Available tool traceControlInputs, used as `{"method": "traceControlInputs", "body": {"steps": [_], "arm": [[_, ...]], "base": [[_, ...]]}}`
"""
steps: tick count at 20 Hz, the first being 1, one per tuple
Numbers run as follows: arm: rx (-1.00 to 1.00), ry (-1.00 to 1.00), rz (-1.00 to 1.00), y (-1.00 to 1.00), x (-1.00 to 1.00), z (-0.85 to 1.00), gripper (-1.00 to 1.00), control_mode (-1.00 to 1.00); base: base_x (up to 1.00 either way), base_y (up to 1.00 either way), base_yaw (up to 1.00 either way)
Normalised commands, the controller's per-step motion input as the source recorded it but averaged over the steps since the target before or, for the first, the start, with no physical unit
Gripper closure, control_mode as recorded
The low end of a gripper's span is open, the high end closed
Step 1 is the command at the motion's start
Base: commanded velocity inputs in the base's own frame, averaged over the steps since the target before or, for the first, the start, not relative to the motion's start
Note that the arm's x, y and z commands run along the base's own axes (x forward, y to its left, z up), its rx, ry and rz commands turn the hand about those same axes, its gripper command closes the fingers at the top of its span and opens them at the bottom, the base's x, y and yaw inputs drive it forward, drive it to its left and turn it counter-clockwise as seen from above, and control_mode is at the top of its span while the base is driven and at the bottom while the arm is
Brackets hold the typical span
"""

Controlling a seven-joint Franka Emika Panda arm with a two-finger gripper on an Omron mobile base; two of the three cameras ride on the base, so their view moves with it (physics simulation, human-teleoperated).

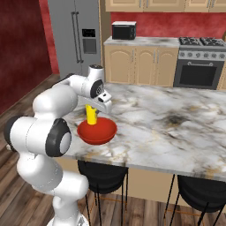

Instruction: Place the cup inside the bowl on the dining table and move the bowl to any counter.

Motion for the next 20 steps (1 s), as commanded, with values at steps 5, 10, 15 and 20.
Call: {"method": "traceControlInputs", "body": {"steps": [5, 10, 15, 20], "arm": [[0.0, 0.0, 0.0, 0.03, 0.0, -0.12, 1.0, -1.0], [-0.02, 0.0, 0.0, 0.0, 0.0, -0.08, 1.0, -1.0], [-0.01, 0.0, 0.0, 0.0, 0.0, -0.1, 1.0, -1.0], [-0.01, 0.0, 0.0, 0.0, 0.0, -0.2, 1.0, -1.0]], "base": [[0.0, 0.0, 0.0], [0.0, 0.0, 0.0], [0.0, 0.0, 0.0], [0.0, 0.0, 0.0]]}}
